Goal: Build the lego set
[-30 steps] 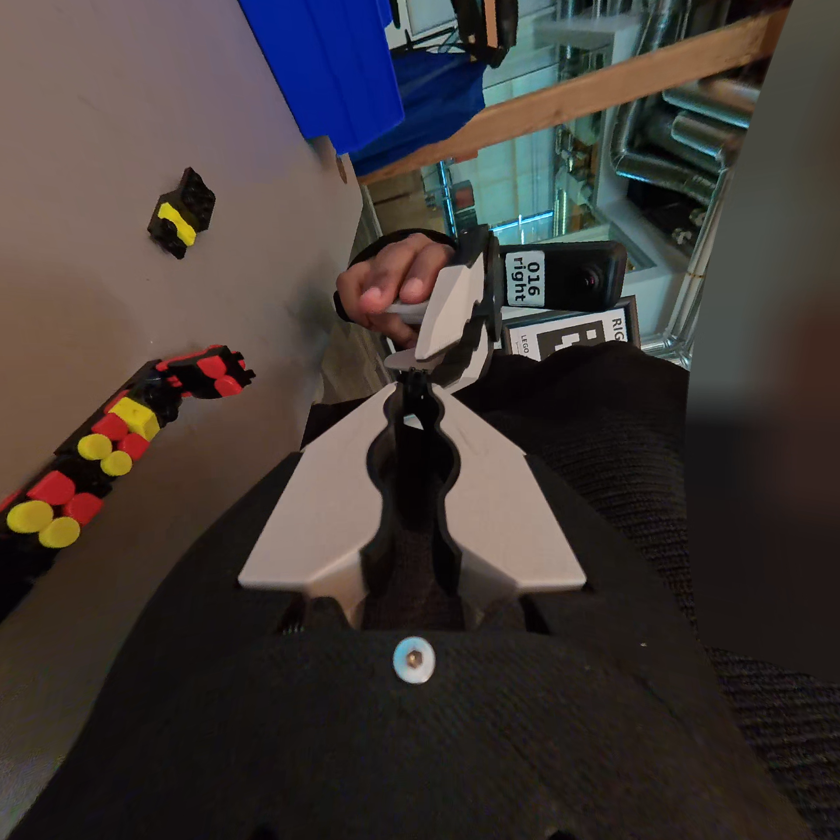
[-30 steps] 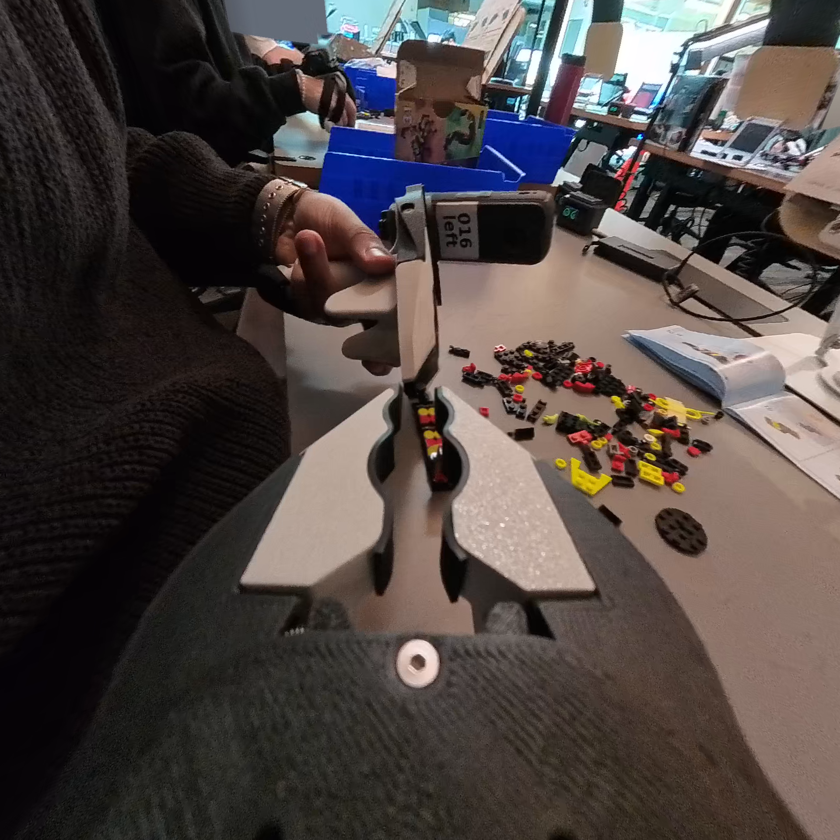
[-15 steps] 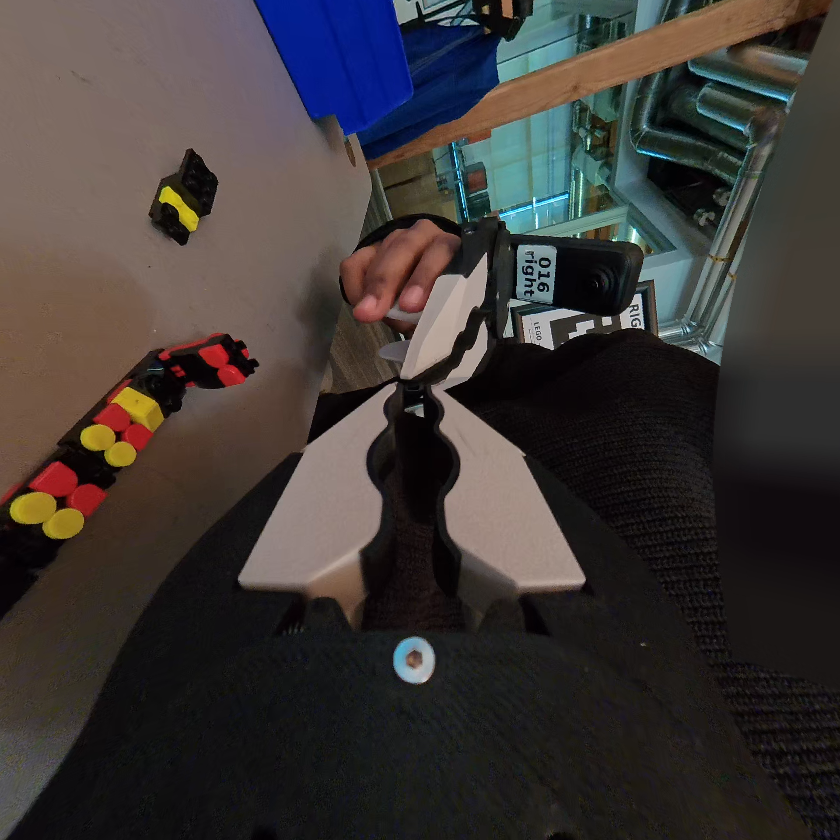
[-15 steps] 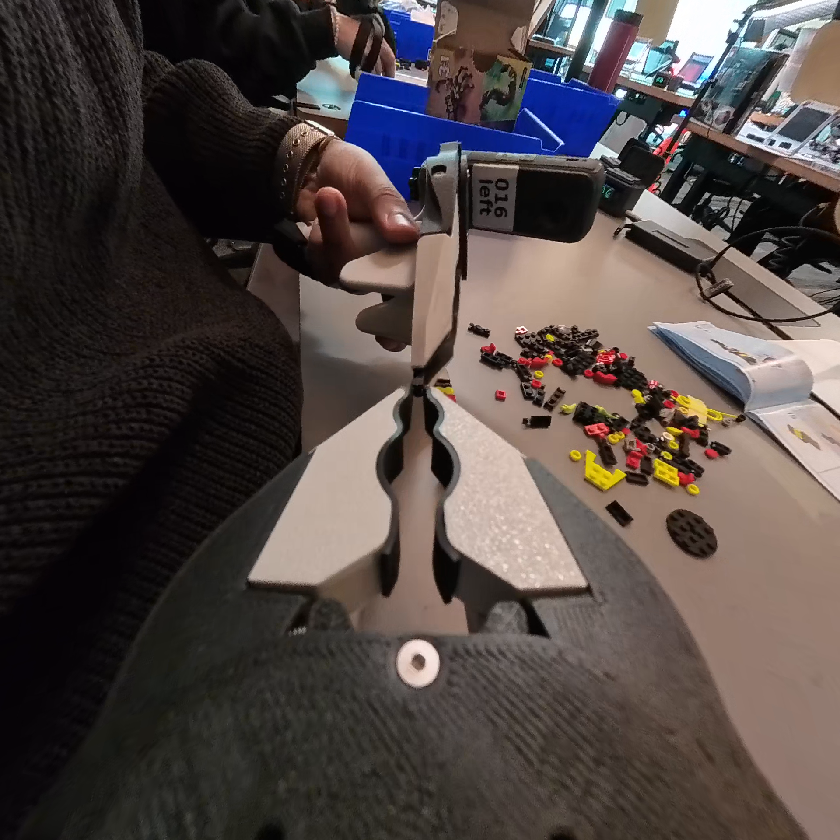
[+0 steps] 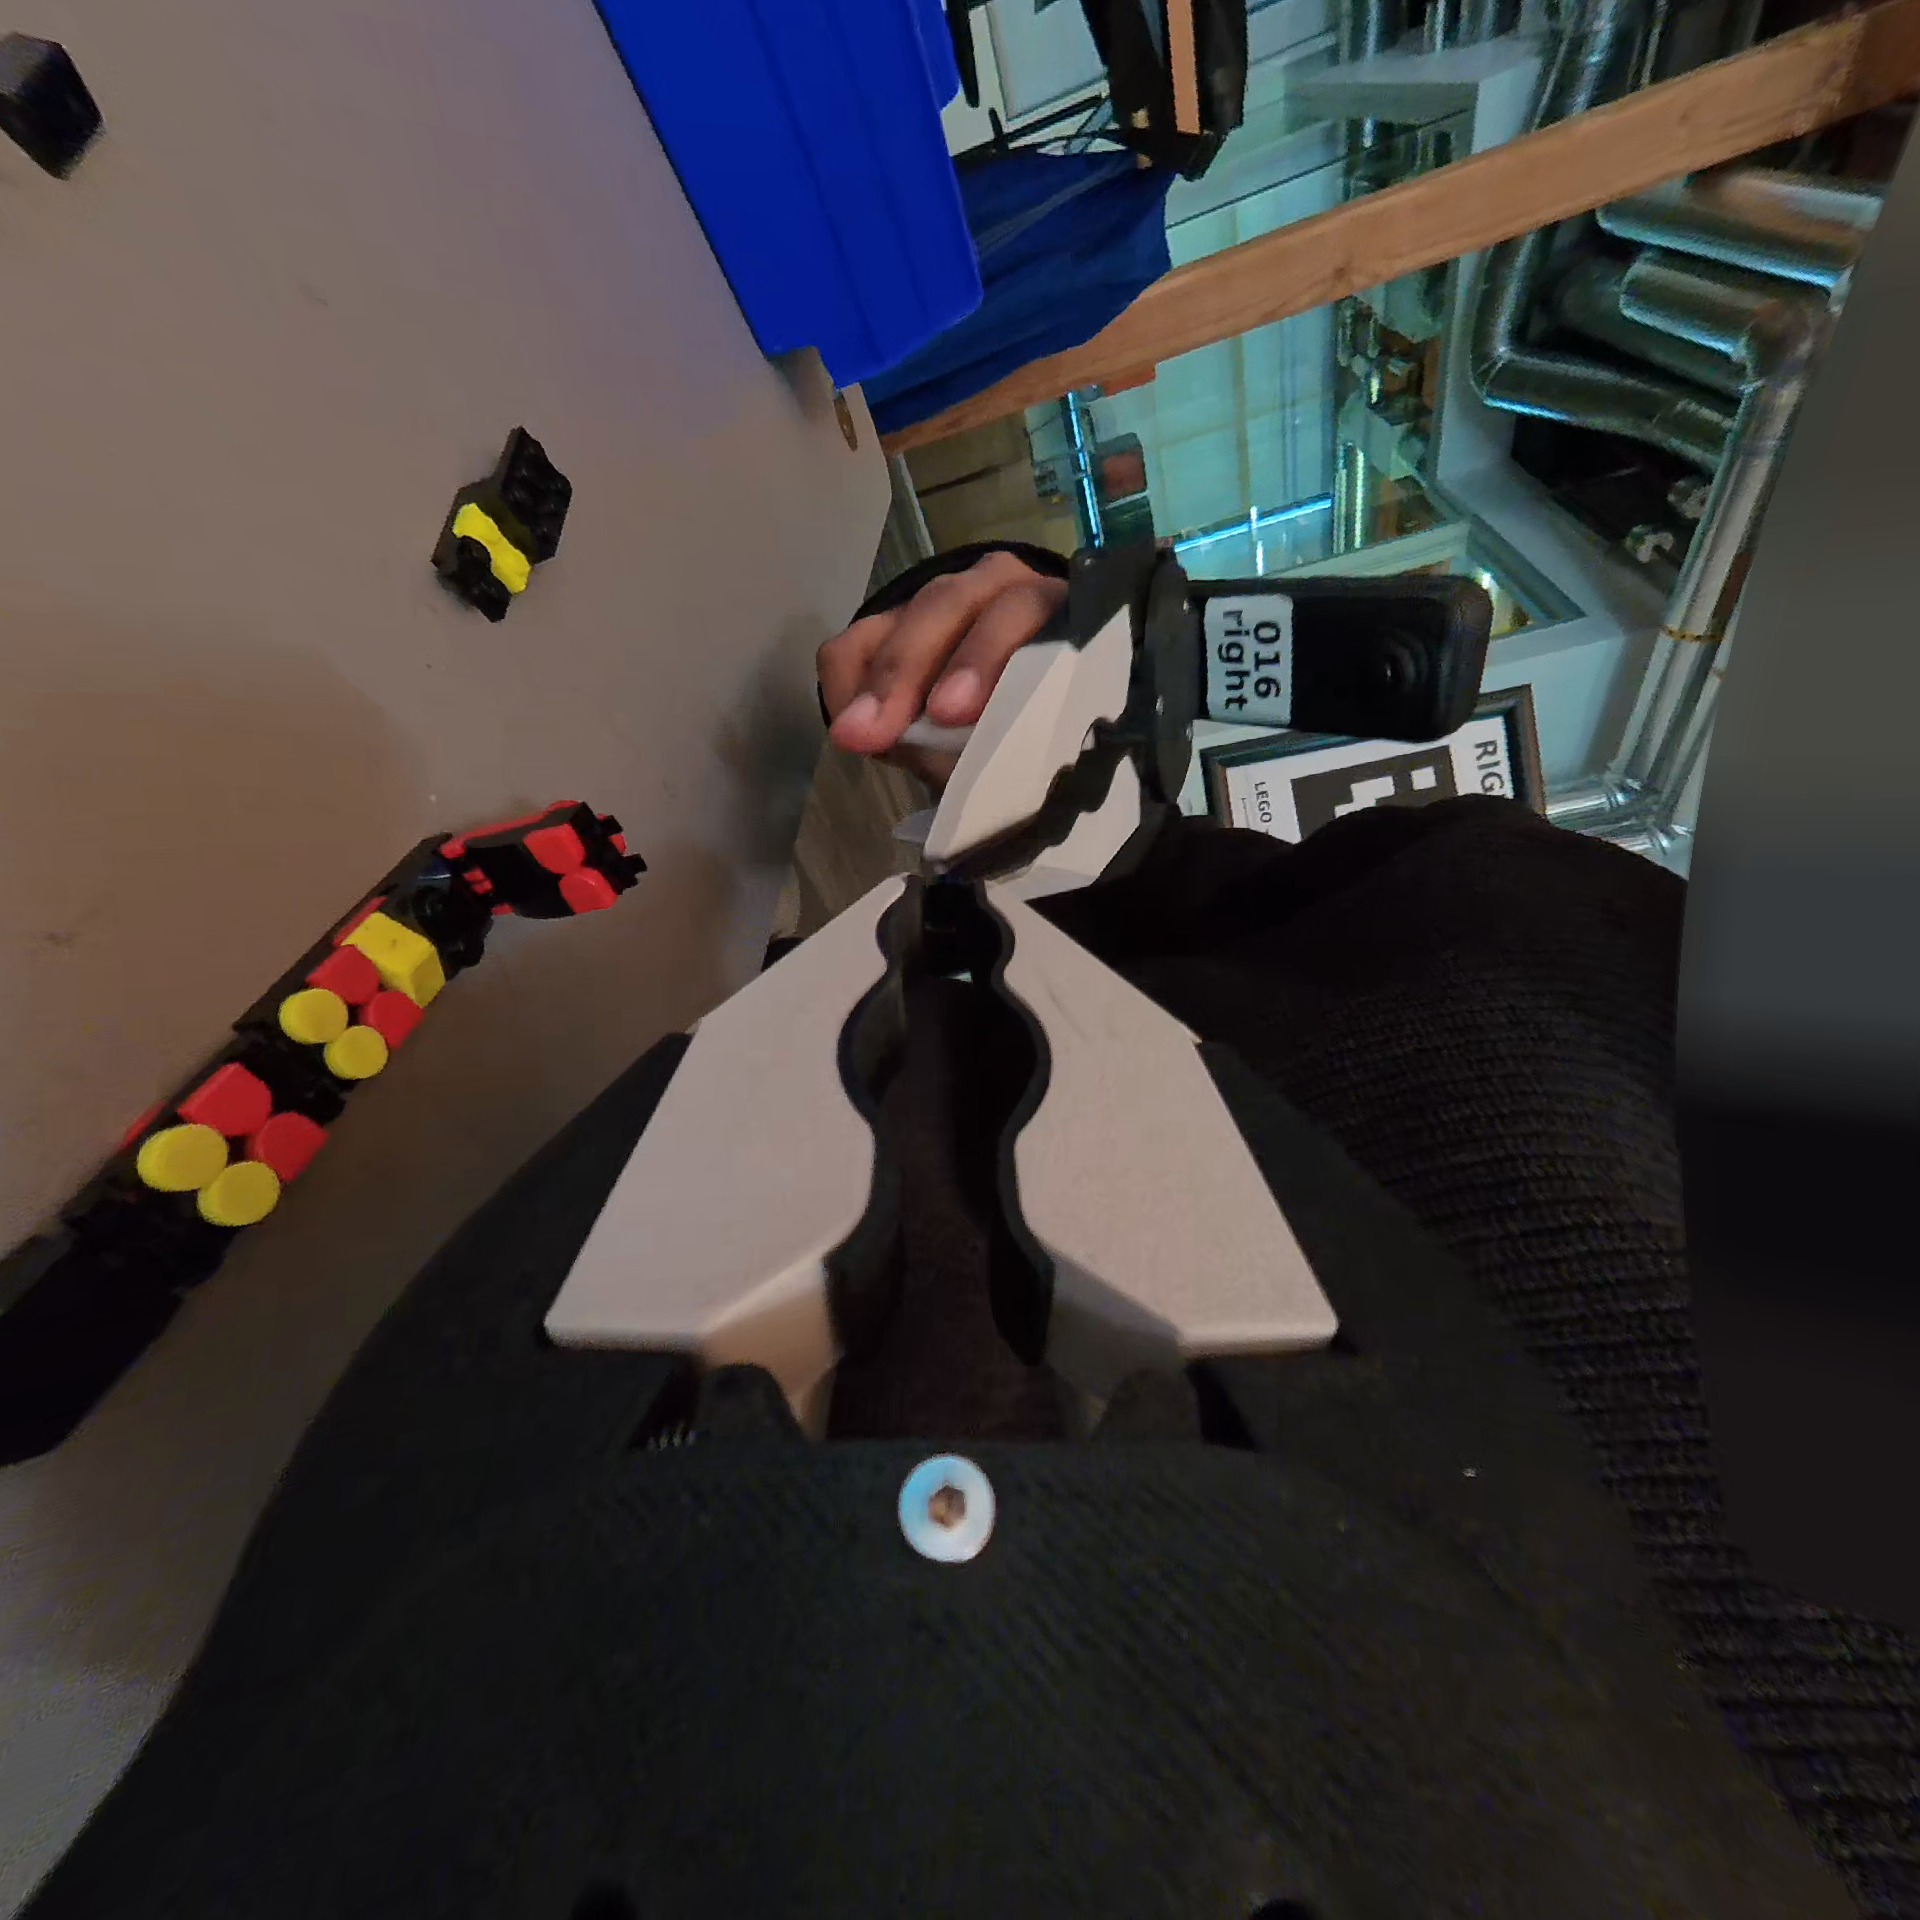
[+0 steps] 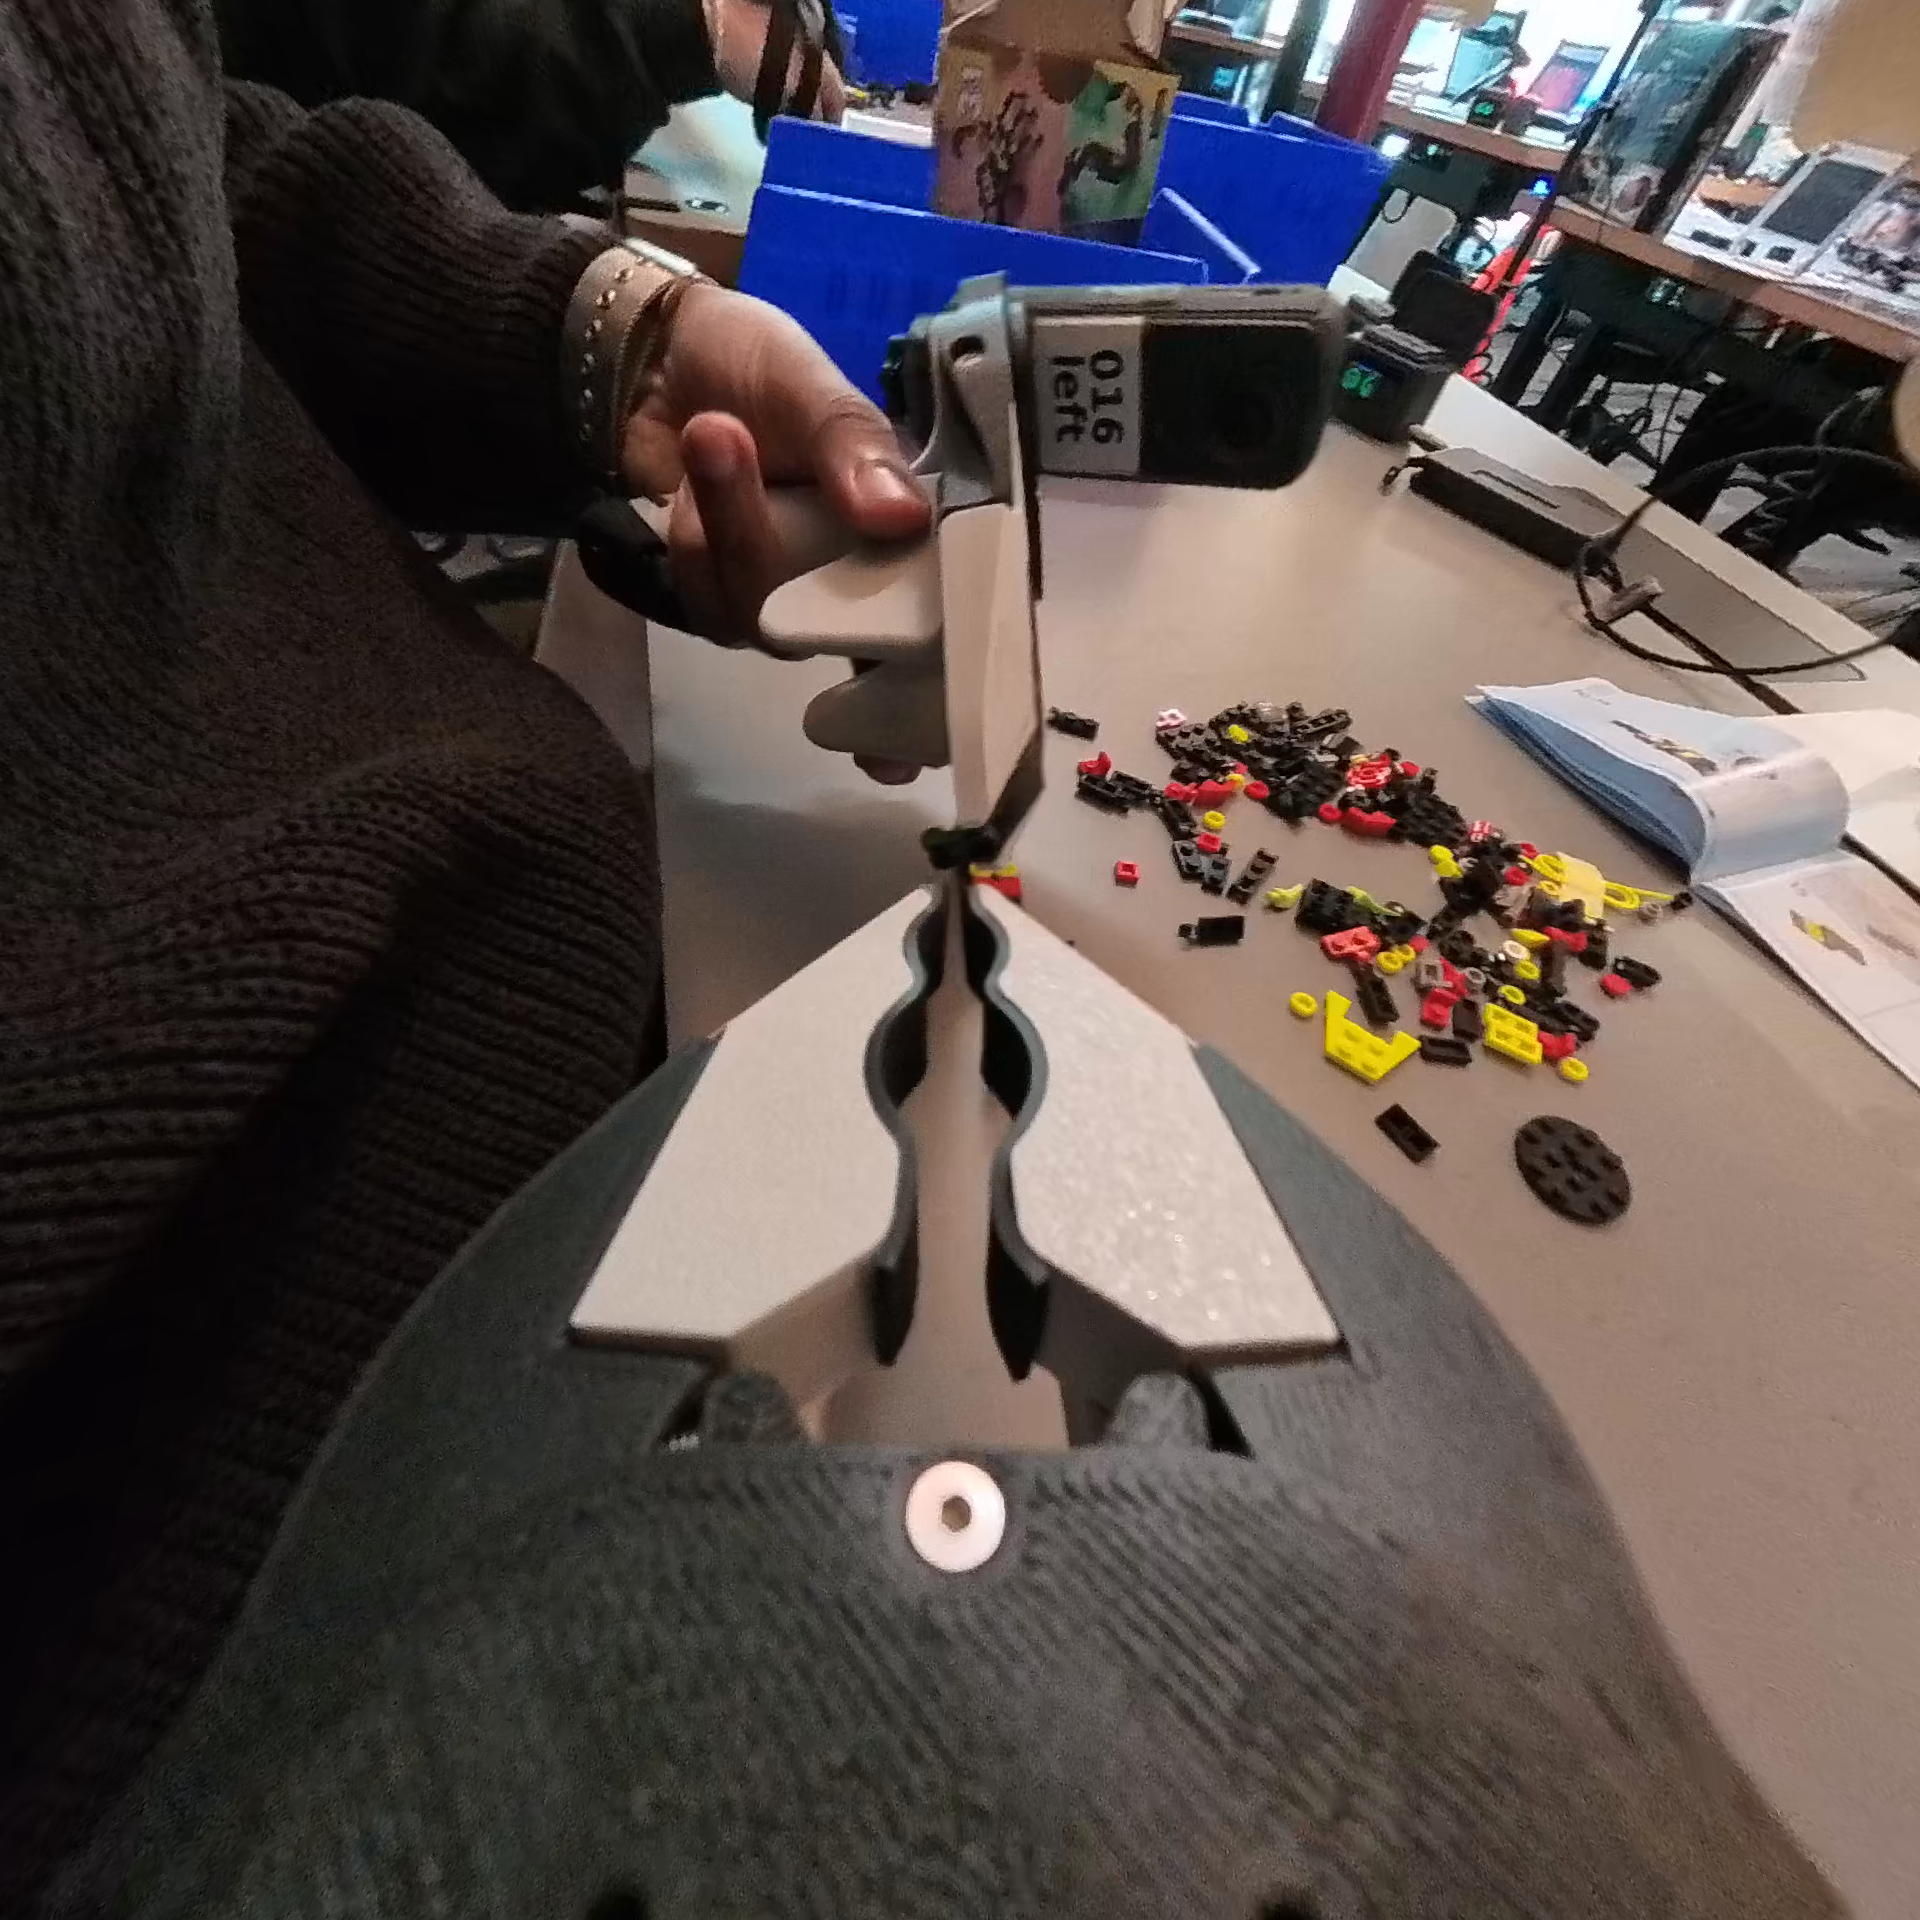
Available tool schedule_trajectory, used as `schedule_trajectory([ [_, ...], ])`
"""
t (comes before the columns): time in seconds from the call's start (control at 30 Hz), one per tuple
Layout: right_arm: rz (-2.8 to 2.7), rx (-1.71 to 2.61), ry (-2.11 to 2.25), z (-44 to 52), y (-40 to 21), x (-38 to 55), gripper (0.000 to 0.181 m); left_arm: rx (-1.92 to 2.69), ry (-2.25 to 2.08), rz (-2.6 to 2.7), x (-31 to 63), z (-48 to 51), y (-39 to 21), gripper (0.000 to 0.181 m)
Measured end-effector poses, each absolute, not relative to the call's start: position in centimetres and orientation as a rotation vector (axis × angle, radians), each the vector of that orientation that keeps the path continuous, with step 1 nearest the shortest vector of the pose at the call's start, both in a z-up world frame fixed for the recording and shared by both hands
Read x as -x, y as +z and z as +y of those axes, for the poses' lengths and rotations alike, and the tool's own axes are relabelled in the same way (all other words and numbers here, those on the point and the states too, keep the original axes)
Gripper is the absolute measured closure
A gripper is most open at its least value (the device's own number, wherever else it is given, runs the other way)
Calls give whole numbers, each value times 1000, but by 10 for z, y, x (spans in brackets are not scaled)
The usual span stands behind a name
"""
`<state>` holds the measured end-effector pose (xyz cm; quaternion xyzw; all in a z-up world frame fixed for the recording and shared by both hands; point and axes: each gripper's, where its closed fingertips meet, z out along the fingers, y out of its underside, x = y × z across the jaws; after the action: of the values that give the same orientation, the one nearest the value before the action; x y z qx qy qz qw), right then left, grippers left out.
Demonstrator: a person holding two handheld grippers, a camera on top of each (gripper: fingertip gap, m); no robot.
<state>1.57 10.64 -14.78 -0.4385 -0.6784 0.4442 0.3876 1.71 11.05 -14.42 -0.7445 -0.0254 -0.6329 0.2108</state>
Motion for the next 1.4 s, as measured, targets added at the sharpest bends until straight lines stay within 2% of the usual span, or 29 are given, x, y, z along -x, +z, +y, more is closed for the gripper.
schedule_trajectory([
  [0.3, -1760, 1031, 1163, 92, -147, -18, 160, 2087, -1810, 21, -29, 99, -143, 178],
  [0.67, -1750, 1007, 1141, 94, -144, -16, 168, 2047, -1845, -30, -29, 103, -139, 176],
  [0.73, -1738, 1009, 1128, 97, -143, -16, 168, 2011, -1854, -57, -25, 107, -136, 156],
  [0.83, -1690, 995, 1103, 104, -137, -15, 168, 1957, -1867, -84, -17, 110, -131, 150],
  [1.07, -1557, 951, 1040, 118, -118, -13, 169, 1934, -1796, -71, -26, 113, -127, 155],
  [1.23, -1547, 954, 1024, 121, -118, -13, 169, 1871, -1831, -102, -31, 115, -121, 172],
  [1.4, -1567, 943, 1015, 119, -120, -14, 168, 1859, -1821, -110, -28, 116, -122, 170],
])
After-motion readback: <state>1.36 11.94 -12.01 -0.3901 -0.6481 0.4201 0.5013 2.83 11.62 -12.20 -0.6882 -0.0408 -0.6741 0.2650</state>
